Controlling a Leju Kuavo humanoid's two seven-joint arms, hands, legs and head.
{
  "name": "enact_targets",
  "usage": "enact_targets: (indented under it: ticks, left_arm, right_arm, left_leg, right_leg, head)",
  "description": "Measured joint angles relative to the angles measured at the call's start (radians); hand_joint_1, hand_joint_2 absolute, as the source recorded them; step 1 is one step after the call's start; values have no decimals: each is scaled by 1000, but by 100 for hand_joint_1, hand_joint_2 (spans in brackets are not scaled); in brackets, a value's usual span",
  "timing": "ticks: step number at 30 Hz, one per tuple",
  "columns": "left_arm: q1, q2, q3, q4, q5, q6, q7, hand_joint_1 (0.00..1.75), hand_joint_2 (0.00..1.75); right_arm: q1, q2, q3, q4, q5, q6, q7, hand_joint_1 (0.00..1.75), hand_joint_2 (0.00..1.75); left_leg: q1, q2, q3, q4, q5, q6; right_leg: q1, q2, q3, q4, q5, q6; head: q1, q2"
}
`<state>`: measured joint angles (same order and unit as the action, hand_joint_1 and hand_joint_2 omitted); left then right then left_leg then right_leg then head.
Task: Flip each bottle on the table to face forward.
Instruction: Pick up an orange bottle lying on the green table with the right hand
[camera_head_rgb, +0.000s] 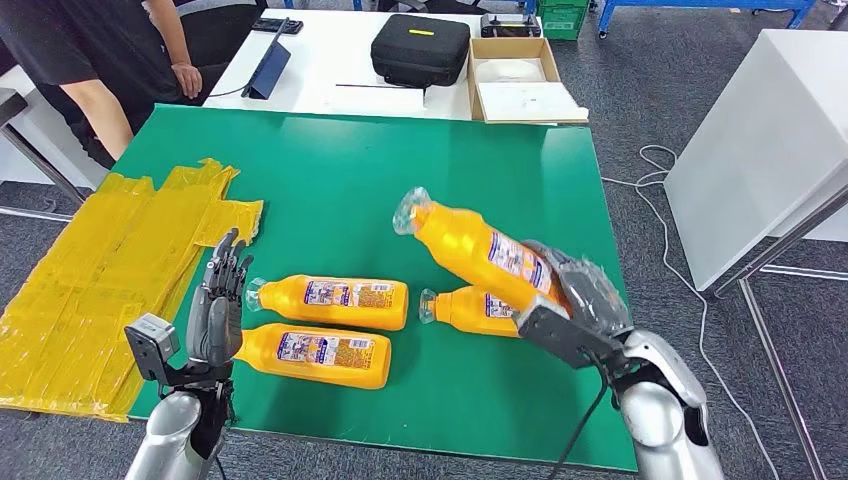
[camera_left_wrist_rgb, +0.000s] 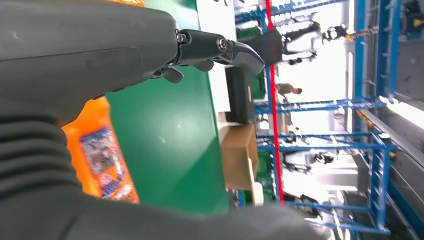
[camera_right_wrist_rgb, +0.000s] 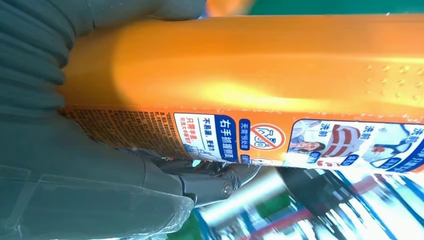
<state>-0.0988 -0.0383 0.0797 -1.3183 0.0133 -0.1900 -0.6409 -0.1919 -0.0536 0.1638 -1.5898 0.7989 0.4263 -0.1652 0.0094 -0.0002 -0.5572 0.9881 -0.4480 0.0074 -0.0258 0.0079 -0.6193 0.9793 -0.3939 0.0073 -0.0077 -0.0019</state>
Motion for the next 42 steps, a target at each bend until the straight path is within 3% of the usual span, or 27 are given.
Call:
enact_targets:
  ticks: [6,11,18,28,36,42]
  left_arm:
    - [-73,-2,-13,28,28,-28,27,0,175]
    - [-107,-3,-23,44,47,-47,42,0,175]
    - [-225,-14,-61,121,112,-123,66,0,175]
    - [-328,-60,-110,200,220,-171,131,0,175]
    - [-330,-71,-110,198,305,-147,190,0,175]
    - [-317,-70,-100,198,374,-180,226,0,175]
  right_arm:
    - [-196,38,70,161,-60,-75,29,175,175]
    - [-291,69,120,257,-98,-105,59,175,175]
    - [-473,204,233,544,-187,-245,107,175,175]
    - [-521,373,411,771,-268,-391,203,175,175]
    - [-524,404,675,808,-396,-447,249,175,175]
    - [-531,404,740,821,-388,-456,256,175,175]
  left_leg:
    - [0,1,-2,0,3,-1]
    - [1,1,-4,0,3,-1]
    - [1,1,-4,0,6,-2]
    - [0,1,-7,0,6,-3]
    - [0,1,-7,0,6,-3]
    - [0,1,-7,1,6,-3]
  right_leg:
    - [0,2,-2,1,4,-1]
    - [0,2,-3,1,4,-1]
    - [0,4,-4,1,5,0]
    - [4,4,-5,2,5,0]
    - [3,4,-5,1,5,0]
    - [3,4,-5,1,5,0]
  head:
    - [0,0]
    - [0,0]
    - [0,0]
    - [0,0]
    - [0,0]
    - [0,0]
